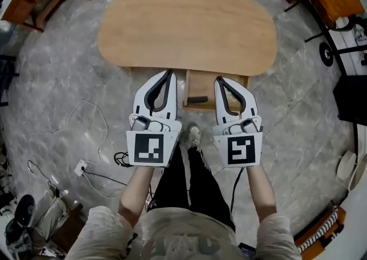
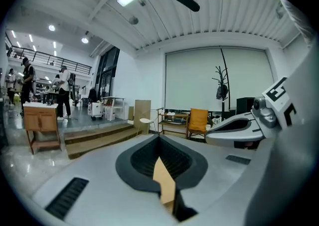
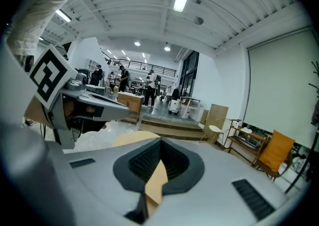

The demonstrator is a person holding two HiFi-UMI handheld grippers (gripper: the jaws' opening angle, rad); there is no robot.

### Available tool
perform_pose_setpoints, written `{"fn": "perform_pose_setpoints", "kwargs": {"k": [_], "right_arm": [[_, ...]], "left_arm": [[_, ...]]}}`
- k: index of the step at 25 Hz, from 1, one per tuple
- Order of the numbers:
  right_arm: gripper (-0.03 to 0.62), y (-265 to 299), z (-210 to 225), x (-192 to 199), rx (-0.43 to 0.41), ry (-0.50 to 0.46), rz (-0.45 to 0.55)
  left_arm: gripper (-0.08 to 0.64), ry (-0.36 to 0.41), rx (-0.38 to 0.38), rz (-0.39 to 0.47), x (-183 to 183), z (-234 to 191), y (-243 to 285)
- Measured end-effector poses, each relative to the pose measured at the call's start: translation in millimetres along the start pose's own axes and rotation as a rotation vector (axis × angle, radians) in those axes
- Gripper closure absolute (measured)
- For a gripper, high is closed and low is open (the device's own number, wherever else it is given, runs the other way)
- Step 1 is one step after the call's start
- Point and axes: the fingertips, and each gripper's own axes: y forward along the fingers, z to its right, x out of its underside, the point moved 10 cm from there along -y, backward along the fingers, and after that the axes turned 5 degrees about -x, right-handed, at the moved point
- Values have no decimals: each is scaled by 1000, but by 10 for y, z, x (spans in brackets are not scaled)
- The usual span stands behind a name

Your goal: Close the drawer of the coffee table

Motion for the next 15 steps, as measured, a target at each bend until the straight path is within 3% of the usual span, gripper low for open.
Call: {"fn": "perform_pose_setpoints", "kwargs": {"k": [4, 8, 15], "right_arm": [[588, 247, -190, 811, 27, 78, -13], [586, 389, -397, 1514, 20, 174, -106], [588, 412, -731, 2279, -33, 322, -201]], "left_arm": [[553, -29, 1, -43, 810, 53, 88], [554, -39, 11, -132, 1493, 114, 62], [554, -47, 13, -199, 2161, 163, -25]]}}
